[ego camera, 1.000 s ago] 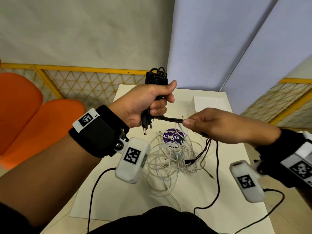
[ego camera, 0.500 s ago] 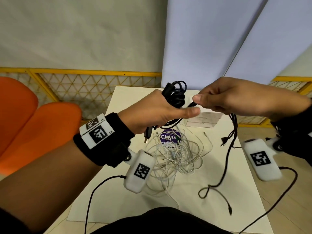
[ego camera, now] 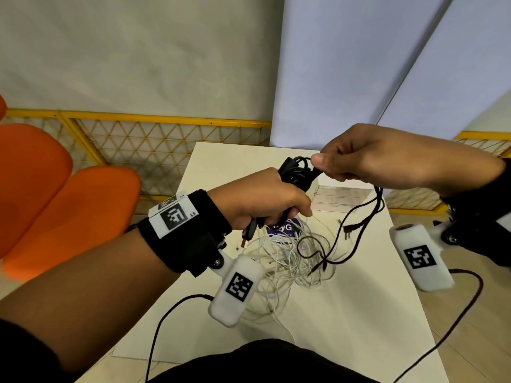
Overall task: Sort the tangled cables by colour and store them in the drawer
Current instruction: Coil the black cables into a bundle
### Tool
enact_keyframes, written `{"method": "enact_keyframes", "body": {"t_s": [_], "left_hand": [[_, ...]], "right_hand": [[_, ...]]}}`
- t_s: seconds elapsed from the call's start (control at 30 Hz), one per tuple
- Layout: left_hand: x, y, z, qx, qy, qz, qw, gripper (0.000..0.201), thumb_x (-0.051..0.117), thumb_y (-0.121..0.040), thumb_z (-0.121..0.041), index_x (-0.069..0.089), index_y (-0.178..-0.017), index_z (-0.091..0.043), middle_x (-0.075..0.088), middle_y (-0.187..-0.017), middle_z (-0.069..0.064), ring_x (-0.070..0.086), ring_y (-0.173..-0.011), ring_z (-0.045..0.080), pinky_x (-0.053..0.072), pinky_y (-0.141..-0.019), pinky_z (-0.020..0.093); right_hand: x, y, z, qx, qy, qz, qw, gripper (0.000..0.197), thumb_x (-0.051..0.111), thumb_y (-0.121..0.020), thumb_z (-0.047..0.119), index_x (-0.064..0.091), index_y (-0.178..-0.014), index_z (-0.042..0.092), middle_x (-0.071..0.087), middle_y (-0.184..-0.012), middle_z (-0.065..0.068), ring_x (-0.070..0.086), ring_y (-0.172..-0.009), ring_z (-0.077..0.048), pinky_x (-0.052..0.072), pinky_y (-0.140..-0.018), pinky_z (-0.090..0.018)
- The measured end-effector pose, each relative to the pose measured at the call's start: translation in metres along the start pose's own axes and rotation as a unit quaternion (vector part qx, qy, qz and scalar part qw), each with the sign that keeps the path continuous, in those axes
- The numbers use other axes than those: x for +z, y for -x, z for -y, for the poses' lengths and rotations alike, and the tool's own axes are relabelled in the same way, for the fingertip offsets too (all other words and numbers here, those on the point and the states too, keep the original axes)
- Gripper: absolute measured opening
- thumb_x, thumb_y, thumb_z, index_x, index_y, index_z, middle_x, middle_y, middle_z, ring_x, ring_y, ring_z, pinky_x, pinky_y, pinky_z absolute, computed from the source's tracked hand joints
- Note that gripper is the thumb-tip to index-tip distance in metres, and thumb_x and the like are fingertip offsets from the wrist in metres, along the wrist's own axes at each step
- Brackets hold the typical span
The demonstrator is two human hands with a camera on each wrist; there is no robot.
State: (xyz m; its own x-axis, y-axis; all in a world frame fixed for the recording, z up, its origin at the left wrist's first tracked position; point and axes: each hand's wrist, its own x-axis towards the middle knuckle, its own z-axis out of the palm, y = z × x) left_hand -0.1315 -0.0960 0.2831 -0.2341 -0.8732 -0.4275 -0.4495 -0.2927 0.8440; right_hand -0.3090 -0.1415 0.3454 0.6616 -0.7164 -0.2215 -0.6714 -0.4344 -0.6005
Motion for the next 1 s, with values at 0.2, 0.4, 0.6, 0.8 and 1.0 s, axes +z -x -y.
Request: {"method": "enact_keyframes", "body": {"t_s": [0.2, 0.4, 0.6, 0.8, 1.0], "left_hand": [[-0.001, -0.002, 0.005, -0.072, 0.106, 0.106, 0.986, 0.043, 0.063, -0.085, -0.012, 0.045, -0.047, -0.016, 0.026, -0.037, -0.002, 0.023, -0.034, 0.012, 0.030, -0.054, 0.028], [-0.002, 0.004, 0.002, -0.079, 0.152, 0.160, 0.972, 0.036, 0.067, -0.074, -0.014, 0.045, -0.046, -0.018, 0.027, -0.035, -0.005, 0.025, -0.031, 0.009, 0.038, -0.065, 0.032], [0.004, 0.010, 0.003, -0.071, 0.142, 0.220, 0.962, 0.047, 0.056, -0.091, -0.006, 0.048, -0.046, -0.016, 0.029, -0.033, -0.005, 0.028, -0.029, 0.007, 0.039, -0.066, 0.031], [0.004, 0.015, 0.008, -0.067, 0.131, 0.254, 0.956, 0.045, 0.057, -0.091, -0.006, 0.049, -0.048, -0.016, 0.030, -0.032, -0.005, 0.029, -0.029, 0.006, 0.040, -0.066, 0.031], [0.007, 0.017, 0.006, -0.067, 0.125, 0.206, 0.968, 0.030, 0.068, -0.089, -0.014, 0.063, -0.059, -0.015, 0.032, -0.039, -0.004, 0.032, -0.035, 0.008, 0.044, -0.059, 0.031]], "right_hand": [[0.001, 0.002, 0.009, -0.050, 0.126, -0.020, 0.991, 0.032, 0.069, -0.085, 0.040, 0.049, -0.110, 0.034, 0.055, -0.087, 0.015, 0.052, -0.066, 0.001, 0.037, -0.058, -0.009], [0.028, 0.003, 0.018, -0.139, 0.506, -0.038, 0.850, 0.069, 0.069, -0.076, 0.037, 0.035, -0.135, 0.034, 0.043, -0.128, 0.005, 0.037, -0.048, -0.013, 0.031, -0.049, -0.030], [0.042, -0.007, 0.015, -0.222, 0.519, -0.063, 0.823, 0.022, 0.044, -0.089, 0.038, 0.052, -0.089, 0.018, 0.054, -0.076, 0.002, 0.056, -0.050, -0.026, 0.025, -0.043, -0.027], [0.046, -0.011, 0.013, -0.251, 0.510, -0.045, 0.822, 0.040, 0.035, -0.084, 0.047, 0.054, -0.073, 0.014, 0.053, -0.053, -0.001, 0.052, -0.040, -0.029, 0.024, -0.041, -0.025], [0.042, -0.018, 0.012, -0.254, 0.523, -0.036, 0.813, 0.036, 0.035, -0.074, 0.043, 0.054, -0.066, 0.014, 0.050, -0.045, 0.000, 0.043, -0.036, -0.028, 0.009, -0.047, -0.021]]}}
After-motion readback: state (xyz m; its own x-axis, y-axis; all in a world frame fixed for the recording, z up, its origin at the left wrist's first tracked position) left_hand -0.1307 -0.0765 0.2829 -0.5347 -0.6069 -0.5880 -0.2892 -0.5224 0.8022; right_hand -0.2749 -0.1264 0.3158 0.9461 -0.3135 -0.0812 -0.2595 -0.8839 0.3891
